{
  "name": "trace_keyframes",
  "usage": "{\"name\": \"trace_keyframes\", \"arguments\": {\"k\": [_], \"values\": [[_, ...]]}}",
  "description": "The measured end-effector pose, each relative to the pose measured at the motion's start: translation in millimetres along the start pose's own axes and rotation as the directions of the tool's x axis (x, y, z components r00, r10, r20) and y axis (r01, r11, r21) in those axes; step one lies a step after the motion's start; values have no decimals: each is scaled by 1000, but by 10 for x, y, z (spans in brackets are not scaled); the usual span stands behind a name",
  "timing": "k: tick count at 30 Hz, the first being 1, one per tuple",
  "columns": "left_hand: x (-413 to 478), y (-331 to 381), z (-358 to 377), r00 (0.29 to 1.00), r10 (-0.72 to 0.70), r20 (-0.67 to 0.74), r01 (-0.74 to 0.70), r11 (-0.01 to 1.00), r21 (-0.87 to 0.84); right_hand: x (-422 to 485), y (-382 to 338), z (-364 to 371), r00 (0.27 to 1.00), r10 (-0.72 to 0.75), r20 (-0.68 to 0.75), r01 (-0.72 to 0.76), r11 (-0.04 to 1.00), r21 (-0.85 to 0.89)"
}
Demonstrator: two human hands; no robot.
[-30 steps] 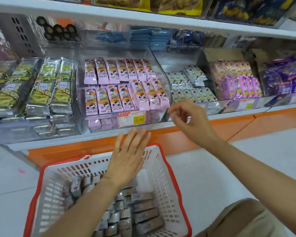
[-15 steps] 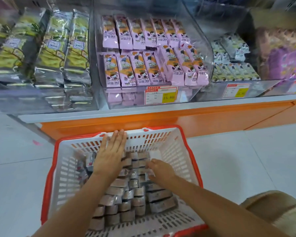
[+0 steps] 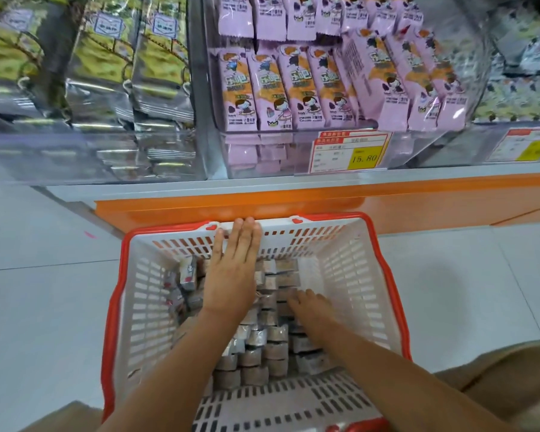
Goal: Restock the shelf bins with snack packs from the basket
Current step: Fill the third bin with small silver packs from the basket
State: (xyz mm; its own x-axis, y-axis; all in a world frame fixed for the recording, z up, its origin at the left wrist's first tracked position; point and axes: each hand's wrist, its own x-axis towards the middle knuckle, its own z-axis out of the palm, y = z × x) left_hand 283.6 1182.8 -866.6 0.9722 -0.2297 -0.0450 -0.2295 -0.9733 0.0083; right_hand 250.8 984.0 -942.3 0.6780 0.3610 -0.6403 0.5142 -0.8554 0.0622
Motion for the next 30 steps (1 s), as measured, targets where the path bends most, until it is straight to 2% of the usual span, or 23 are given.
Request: {"name": "trace_keyframes", "arguments": {"k": [3, 6, 8, 10, 11, 14, 17, 20, 24, 27, 30], "values": [[-12, -19, -48, 998, 6, 58, -9, 999, 50, -46, 16, -74, 999, 30, -44, -27, 997, 70], [-15, 7, -118, 993, -8, 120, -5, 994, 109, -167, 119, -315, 988, 49, -146, -6, 960, 280], [-5, 30, -198, 992, -5, 128, -13, 990, 141, -342, 249, -532, 957, 22, -288, 132, 853, 504], [6, 46, -298, 989, 3, 148, -25, 989, 147, -600, 404, -798, 910, 36, -413, 263, 719, 643], [7, 58, -362, 994, 24, 108, -38, 992, 124, -747, 486, -941, 876, 58, -478, 322, 668, 671], [-4, 164, -583, 976, 137, -172, -129, 990, 56, -1223, 716, -1397, 743, 135, -655, 465, 599, 651], [21, 386, -921, 864, 198, -463, -206, 978, 33, -1672, 955, -1758, 591, 245, -769, 536, 593, 601], [147, 626, -1290, 744, 179, -644, -249, 968, -17, -2075, 1186, -2001, 490, 336, -805, 575, 570, 587], [404, 791, -1600, 670, 191, -717, -252, 967, 23, -2419, 1501, -2229, 320, 401, -858, 599, 616, 511], [563, 861, -1706, 711, 183, -680, -205, 978, 49, -2468, 1805, -2373, 207, 509, -835, 542, 651, 531], [648, 893, -1666, 751, 156, -642, -165, 985, 47, -2341, 2196, -2492, 167, 660, -733, 472, 599, 647]]}}
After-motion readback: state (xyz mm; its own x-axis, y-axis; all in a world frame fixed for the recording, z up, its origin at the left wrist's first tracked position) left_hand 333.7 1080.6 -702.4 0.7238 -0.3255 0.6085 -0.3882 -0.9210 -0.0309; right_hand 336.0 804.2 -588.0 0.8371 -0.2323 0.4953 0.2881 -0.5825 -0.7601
